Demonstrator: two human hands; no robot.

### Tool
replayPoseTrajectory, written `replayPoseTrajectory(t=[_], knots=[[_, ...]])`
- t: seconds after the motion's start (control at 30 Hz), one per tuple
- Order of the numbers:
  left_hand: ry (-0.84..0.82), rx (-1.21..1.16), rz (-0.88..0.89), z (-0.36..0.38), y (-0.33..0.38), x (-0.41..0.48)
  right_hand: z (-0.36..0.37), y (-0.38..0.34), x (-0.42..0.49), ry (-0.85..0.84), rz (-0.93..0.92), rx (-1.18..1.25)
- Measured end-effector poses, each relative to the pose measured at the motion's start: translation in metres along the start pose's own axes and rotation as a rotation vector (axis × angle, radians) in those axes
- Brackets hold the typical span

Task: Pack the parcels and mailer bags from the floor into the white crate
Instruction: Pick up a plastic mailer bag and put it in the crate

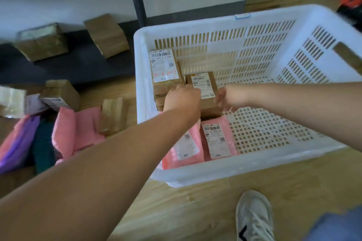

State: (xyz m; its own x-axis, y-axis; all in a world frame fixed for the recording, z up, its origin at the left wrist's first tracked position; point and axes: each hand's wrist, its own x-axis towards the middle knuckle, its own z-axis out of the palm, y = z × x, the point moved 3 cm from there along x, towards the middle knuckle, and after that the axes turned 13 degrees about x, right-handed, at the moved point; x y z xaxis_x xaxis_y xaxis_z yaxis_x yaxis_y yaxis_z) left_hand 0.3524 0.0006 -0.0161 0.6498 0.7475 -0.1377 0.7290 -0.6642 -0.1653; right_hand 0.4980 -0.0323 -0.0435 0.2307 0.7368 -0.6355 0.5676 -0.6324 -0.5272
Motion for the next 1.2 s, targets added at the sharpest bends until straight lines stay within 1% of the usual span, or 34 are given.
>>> replayPoseTrajectory(t=[0.07, 0.17, 0.23, 0.33, 0.37, 0.47, 0.53, 0.6, 0.67, 0.7, 0.8, 0.93, 1.03, 1.2], knots=[[0.156, -0.024, -0.029, -0.017, -0.024, -0.014, 0.004, -0.019, -0.013, 0.067, -0.074, -0.002], [0.336, -0.087, -0.088, -0.036, -0.063, -0.040, 0.013, -0.048, -0.032, 0.161, -0.183, 0.147], [0.390, -0.140, -0.141, -0.040, -0.083, -0.051, 0.015, -0.062, -0.042, 0.230, -0.228, 0.252], [0.454, -0.221, -0.280, -0.036, -0.126, -0.094, 0.041, -0.105, -0.068, 0.290, -0.359, 0.249], [0.447, -0.246, -0.319, -0.031, -0.138, -0.106, 0.049, -0.120, -0.078, 0.318, -0.422, 0.260], [0.371, -0.369, -0.435, 0.003, -0.173, -0.148, 0.080, -0.161, -0.110, 0.303, -0.578, 0.414], [0.344, -0.432, -0.556, 0.031, -0.198, -0.180, 0.112, -0.188, -0.130, 0.212, -0.645, 0.521], [0.243, -0.400, -0.672, 0.058, -0.220, -0.202, 0.148, -0.206, -0.137, 0.113, -0.655, 0.550], [0.098, -0.314, -0.725, 0.079, -0.235, -0.213, 0.185, -0.208, -0.128, 0.058, -0.599, 0.511], [0.054, -0.298, -0.744, 0.088, -0.243, -0.219, 0.205, -0.205, -0.118, 0.043, -0.558, 0.497], [-0.036, -0.333, -0.799, 0.118, -0.254, -0.232, 0.254, -0.185, -0.089, 0.042, -0.416, 0.465], [-0.210, -0.362, -0.876, 0.164, -0.259, -0.247, 0.308, -0.157, -0.063, 0.017, -0.249, 0.336], [-0.288, -0.451, -0.963, 0.191, -0.256, -0.253, 0.327, -0.150, -0.055, 0.004, -0.203, 0.269], [-0.452, -0.576, -1.071, 0.216, -0.244, -0.255, 0.331, -0.147, -0.040, -0.012, -0.186, 0.249]])
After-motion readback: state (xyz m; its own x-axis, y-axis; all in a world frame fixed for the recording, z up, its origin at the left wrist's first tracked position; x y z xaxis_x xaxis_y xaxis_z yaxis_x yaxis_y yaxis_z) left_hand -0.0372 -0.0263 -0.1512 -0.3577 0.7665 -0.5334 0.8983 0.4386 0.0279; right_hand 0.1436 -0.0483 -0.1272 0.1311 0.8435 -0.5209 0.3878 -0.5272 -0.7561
